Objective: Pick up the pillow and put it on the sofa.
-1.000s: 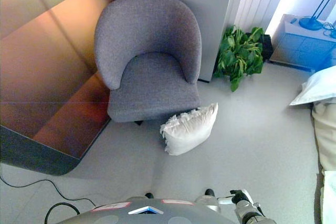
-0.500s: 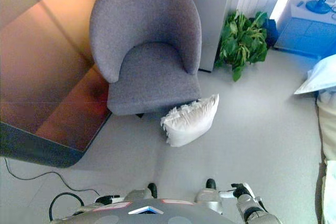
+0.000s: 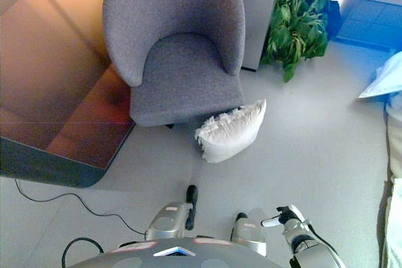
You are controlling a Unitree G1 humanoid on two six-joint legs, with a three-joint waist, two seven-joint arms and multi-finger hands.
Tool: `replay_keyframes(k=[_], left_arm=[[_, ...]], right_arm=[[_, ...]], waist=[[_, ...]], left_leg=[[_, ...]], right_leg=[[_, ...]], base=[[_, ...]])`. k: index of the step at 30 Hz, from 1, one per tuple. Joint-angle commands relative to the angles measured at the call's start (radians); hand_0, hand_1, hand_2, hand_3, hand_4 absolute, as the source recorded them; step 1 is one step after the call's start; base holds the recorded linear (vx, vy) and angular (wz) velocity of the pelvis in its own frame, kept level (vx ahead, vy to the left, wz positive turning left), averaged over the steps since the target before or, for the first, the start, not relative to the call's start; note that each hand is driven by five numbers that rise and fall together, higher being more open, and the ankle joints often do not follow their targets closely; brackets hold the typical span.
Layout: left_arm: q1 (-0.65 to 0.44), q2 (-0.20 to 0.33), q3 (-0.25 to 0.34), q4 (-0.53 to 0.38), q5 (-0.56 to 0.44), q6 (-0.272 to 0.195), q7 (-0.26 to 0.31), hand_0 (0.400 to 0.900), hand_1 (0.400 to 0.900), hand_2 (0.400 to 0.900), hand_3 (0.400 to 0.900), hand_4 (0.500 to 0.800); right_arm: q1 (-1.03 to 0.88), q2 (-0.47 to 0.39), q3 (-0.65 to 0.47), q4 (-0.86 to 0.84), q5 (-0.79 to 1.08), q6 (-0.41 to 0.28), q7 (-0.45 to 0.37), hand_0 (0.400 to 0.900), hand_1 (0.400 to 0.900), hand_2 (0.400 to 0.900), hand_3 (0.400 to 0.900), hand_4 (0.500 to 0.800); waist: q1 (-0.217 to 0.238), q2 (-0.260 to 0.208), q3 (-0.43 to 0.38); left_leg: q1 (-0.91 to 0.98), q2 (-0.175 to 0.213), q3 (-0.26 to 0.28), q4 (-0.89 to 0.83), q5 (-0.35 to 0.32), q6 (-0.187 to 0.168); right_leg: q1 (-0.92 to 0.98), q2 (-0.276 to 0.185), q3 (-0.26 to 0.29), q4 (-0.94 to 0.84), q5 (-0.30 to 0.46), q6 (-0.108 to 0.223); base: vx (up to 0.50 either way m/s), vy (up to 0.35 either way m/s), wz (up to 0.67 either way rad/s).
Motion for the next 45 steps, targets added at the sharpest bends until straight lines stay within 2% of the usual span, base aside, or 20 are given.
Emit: replay_keyframes(k=[1,3,5,7,8,10,11,13,14,16,18,21,24,33,41,45], left_arm=[[-0.042,0.069,0.02,-0.01,0.008,-0.007,0.001,0.9,0.9,0.9,0.9,0.8],[-0.054,0.085,0.009,-0.005,0.018,-0.008,-0.005,0.9,0.9,0.9,0.9,0.8],[-0.068,0.11,-0.007,-0.005,0.038,-0.001,-0.021,0.9,0.9,0.9,0.9,0.8],[-0.074,0.123,-0.025,-0.012,0.033,0.01,-0.019,0.9,0.9,0.9,0.9,0.8],[-0.081,0.13,-0.033,-0.016,0.025,0.019,-0.017,0.9,0.9,0.9,0.9,0.8],[-0.102,0.14,-0.048,-0.024,-0.001,0.03,-0.007,0.9,0.9,0.9,0.9,0.8],[-0.118,0.148,-0.055,-0.031,-0.028,0.03,-0.003,0.9,0.9,0.9,0.9,0.8],[-0.148,0.159,-0.064,-0.039,-0.053,0.017,0.007,0.9,0.9,0.9,0.9,0.8],[-0.157,0.167,-0.054,-0.034,-0.059,0.007,0.004,0.9,0.9,0.9,0.9,0.8],[-0.164,0.174,-0.054,-0.044,-0.063,0.005,0.0,0.9,0.9,0.9,0.9,0.8],[-0.174,0.168,-0.06,-0.051,-0.063,-0.001,-0.001,0.9,0.9,0.9,0.9,0.8],[-0.161,0.159,-0.061,-0.058,-0.056,-0.02,-0.002,0.9,0.9,0.9,0.9,0.8],[-0.155,0.157,-0.063,-0.05,-0.055,-0.036,-0.01,0.9,0.9,0.9,0.9,0.8],[-0.137,0.142,-0.085,-0.029,-0.072,-0.086,-0.028,0.9,0.9,0.9,0.9,0.8],[-0.129,0.139,-0.078,-0.021,-0.08,-0.097,-0.036,0.9,0.9,0.9,0.9,0.8],[-0.114,0.136,-0.071,-0.02,-0.072,-0.117,-0.044,0.9,0.9,0.9,0.9,0.8]], right_arm=[[0.003,-0.012,0.001,-0.035,-0.087,-0.02,-0.005,0.9,0.9,0.9,0.9,0.8],[0.012,-0.008,-0.006,-0.032,-0.078,-0.03,-0.014,0.9,0.9,0.9,0.9,0.8],[0.024,-0.007,-0.016,-0.037,-0.086,-0.045,-0.035,0.9,0.9,0.9,0.9,0.8],[0.025,-0.014,-0.006,-0.045,-0.137,-0.056,-0.073,0.9,0.9,0.9,0.9,0.8],[0.016,-0.019,0.005,-0.051,-0.192,-0.053,-0.106,0.9,0.9,0.9,0.9,0.8],[-0.026,-0.045,0.051,-0.069,-0.309,-0.022,-0.179,0.9,0.9,0.9,0.9,0.8],[-0.07,-0.063,0.093,-0.075,-0.411,0.015,-0.235,0.9,0.9,0.9,0.9,0.8],[-0.157,-0.083,0.175,-0.098,-0.522,0.101,-0.313,0.9,0.9,0.9,0.9,0.8],[-0.197,-0.093,0.205,-0.116,-0.578,0.146,-0.326,0.9,0.9,0.9,0.9,0.8],[-0.251,-0.1,0.242,-0.145,-0.645,0.213,-0.321,0.9,0.9,0.9,0.9,0.8],[-0.284,-0.123,0.254,-0.17,-0.7,0.23,-0.332,0.9,0.9,0.9,0.9,0.8],[-0.308,-0.177,0.256,-0.219,-0.727,0.246,-0.401,0.9,0.9,0.9,0.9,0.8],[-0.364,-0.227,0.254,-0.257,-0.716,0.208,-0.435,0.9,0.9,0.9,0.9,0.8],[-0.547,-0.325,0.345,-0.279,-0.651,0.114,-0.359,0.9,0.9,0.9,0.9,0.8],[-0.674,-0.342,0.425,-0.348,-0.613,0.093,-0.305,0.9,0.9,0.9,0.9,0.8],[-0.705,-0.342,0.436,-0.361,-0.581,0.09,-0.297,0.9,0.9,0.9,0.9,0.8]], waist=[[0.006,-0.034,-0.045],[0.005,-0.037,-0.054],[-0.007,-0.029,-0.06],[-0.023,-0.012,-0.051],[-0.028,-0.011,-0.039],[-0.026,-0.005,-0.018],[-0.024,-0.012,0.008],[-0.017,-0.027,0.051],[-0.004,-0.024,0.066],[0.001,-0.026,0.075],[0.012,-0.028,0.082],[0.03,-0.023,0.096],[0.039,-0.014,0.112],[0.074,0.025,0.166],[0.103,0.036,0.223],[0.116,0.046,0.244]], left_leg=[[-0.089,-0.029,0.009,0.126,0.022,0.044],[-0.07,-0.043,0.001,0.116,0.007,0.073],[-0.034,-0.061,-0.017,0.1,-0.011,0.106],[0.013,-0.064,-0.023,0.085,-0.03,0.123],[0.034,-0.066,-0.017,0.083,-0.036,0.12],[0.038,-0.06,-0.016,0.084,-0.038,0.106],[0.036,-0.07,-0.016,0.091,-0.054,0.099],[0.023,-0.076,-0.002,0.098,-0.091,0.082],[-0.006,-0.059,0.009,0.133,-0.107,0.083],[-0.053,-0.035,0.02,0.172,-0.102,0.068],[-0.088,-0.006,0.034,0.19,-0.086,0.045],[-0.1,0.014,0.025,0.198,-0.083,0.026],[-0.123,0.024,0.003,0.212,-0.082,0.012],[-0.209,0.01,-0.03,0.282,-0.096,-0.003],[-0.333,0.003,-0.041,0.401,-0.13,0.006],[-0.379,-0.003,-0.048,0.442,-0.136,0.013]], right_leg=[[0.157,-0.097,-0.019,0.011,0.054,0.059],[0.139,-0.118,-0.002,0.118,0.118,0.065],[0.065,-0.125,0.02,0.28,0.216,0.06],[-0.072,-0.133,0.018,0.367,0.228,0.036],[-0.12,-0.148,-0.005,0.343,0.213,0.028],[-0.178,-0.143,-0.045,0.225,0.186,0.022],[-0.228,-0.161,-0.067,0.13,0.221,0.038],[-0.328,-0.22,-0.099,0.045,0.343,0.079],[-0.31,-0.219,-0.093,0.04,0.304,0.078],[-0.289,-0.206,-0.096,0.021,0.281,0.084],[-0.281,-0.213,-0.124,0.009,0.276,0.091],[-0.273,-0.227,-0.158,0.012,0.266,0.099],[-0.301,-0.241,-0.169,0.046,0.251,0.103],[-0.392,-0.276,-0.168,0.164,0.198,0.097],[-0.524,-0.279,-0.15,0.338,0.125,0.071],[-0.573,-0.28,-0.142,0.408,0.102,0.061]], base=[[0.34,0.09,0.01],[0.32,0.07,0.13],[0.31,0.078,0.24],[0.22,0.028,0.04],[0.13,-0.103,-0.14],[0.0,-0.21,-0.16],[-0.18,-0.278,-0.12],[-0.22,-0.307,-0.14],[-0.15,-0.262,-0.06],[-0.11,-0.215,0.06],[-0.06,-0.177,0.12],[-0.01,-0.109,0.16],[-0.04,-0.034,0.08],[-0.01,0.036,0.14],[-0.05,0.044,0.12],[-0.03,0.038,0.16]])
